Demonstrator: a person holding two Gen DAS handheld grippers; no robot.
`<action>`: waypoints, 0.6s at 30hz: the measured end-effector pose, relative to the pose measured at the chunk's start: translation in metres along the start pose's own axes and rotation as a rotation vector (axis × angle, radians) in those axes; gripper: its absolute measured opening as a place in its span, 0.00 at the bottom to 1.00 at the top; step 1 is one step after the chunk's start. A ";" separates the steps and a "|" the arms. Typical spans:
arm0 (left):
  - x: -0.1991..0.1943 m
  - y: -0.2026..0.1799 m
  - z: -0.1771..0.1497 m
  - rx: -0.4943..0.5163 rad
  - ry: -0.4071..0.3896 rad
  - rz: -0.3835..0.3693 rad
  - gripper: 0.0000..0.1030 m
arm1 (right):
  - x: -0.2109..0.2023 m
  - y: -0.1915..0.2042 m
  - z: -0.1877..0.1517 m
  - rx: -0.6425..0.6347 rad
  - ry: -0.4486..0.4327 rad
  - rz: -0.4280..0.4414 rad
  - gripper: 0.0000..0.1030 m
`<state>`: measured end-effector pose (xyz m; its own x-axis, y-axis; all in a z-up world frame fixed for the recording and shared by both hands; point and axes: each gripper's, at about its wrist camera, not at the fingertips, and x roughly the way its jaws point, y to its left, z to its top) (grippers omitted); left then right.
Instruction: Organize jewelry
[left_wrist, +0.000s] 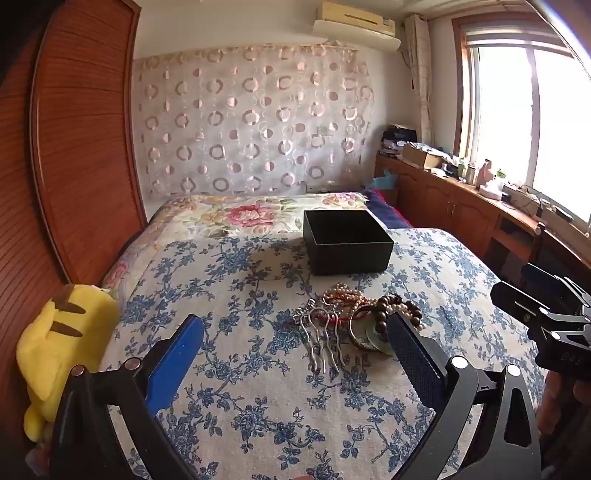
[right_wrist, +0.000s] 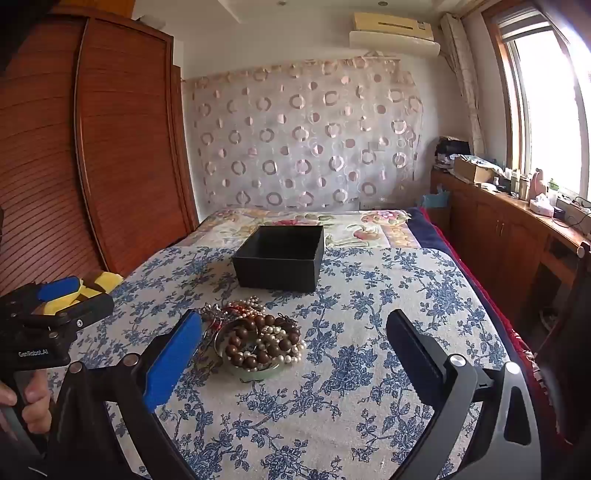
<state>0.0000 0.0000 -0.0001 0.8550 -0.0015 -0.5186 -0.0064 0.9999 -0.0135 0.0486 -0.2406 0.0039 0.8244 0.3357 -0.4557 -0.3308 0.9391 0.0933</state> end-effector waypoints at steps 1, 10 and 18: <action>0.000 0.000 0.000 0.000 -0.001 0.002 0.94 | 0.000 0.000 0.000 -0.005 0.003 -0.002 0.98; -0.001 -0.004 0.000 -0.004 -0.015 0.006 0.94 | 0.000 0.000 0.000 -0.004 0.000 -0.004 0.98; -0.004 0.000 0.002 -0.010 -0.020 0.002 0.94 | -0.001 -0.001 0.000 -0.003 -0.003 -0.003 0.98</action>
<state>-0.0026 -0.0001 0.0041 0.8653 0.0010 -0.5013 -0.0135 0.9997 -0.0213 0.0477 -0.2415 0.0038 0.8266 0.3330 -0.4538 -0.3294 0.9399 0.0896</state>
